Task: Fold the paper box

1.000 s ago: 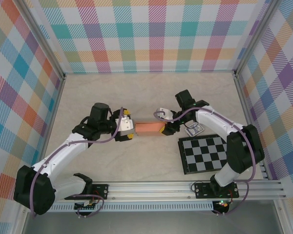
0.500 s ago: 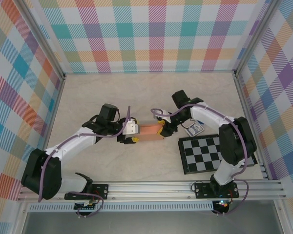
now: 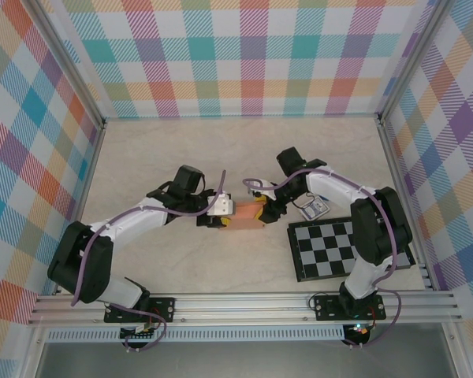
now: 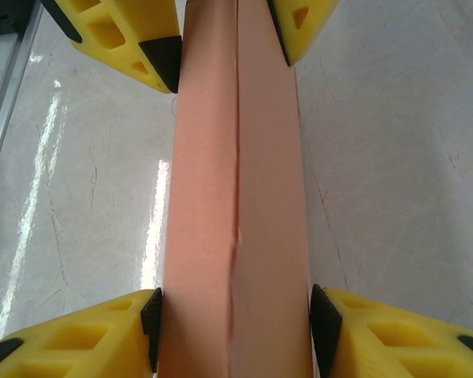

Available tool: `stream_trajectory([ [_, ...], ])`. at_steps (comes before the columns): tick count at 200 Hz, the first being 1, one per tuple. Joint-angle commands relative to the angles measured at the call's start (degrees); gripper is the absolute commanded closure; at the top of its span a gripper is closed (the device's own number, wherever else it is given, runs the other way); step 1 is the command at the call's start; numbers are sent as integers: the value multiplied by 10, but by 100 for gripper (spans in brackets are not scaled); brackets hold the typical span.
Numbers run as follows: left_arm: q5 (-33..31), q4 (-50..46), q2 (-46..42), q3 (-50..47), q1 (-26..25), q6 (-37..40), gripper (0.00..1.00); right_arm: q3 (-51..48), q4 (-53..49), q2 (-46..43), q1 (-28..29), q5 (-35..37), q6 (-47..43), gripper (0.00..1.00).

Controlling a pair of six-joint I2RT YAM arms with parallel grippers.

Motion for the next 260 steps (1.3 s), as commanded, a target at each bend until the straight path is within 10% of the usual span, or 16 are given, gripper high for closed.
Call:
stream_trajectory([
  [1, 11, -10, 16, 21, -4, 10, 53, -13, 18, -7, -5, -8, -16, 43],
  [53, 17, -31, 44, 49, -7, 12, 57, -31, 38, -52, -24, -33, 43, 23],
  [66, 18, -31, 45, 50, -8, 9, 57, -49, 50, -81, -24, -26, 55, 0],
  [106, 17, -31, 54, 54, -8, 4, 52, -117, 143, -186, -25, 62, 196, 0],
  [137, 25, -55, 65, 66, -8, -4, 52, -137, 214, -269, -31, 122, 417, 0],
  [166, 31, -56, 69, 70, -8, -7, 52, -76, 95, -288, -37, 371, 798, 0],
  [260, 31, -71, 61, 76, -7, -10, 50, -15, -24, -132, -98, 20, 1105, 32],
])
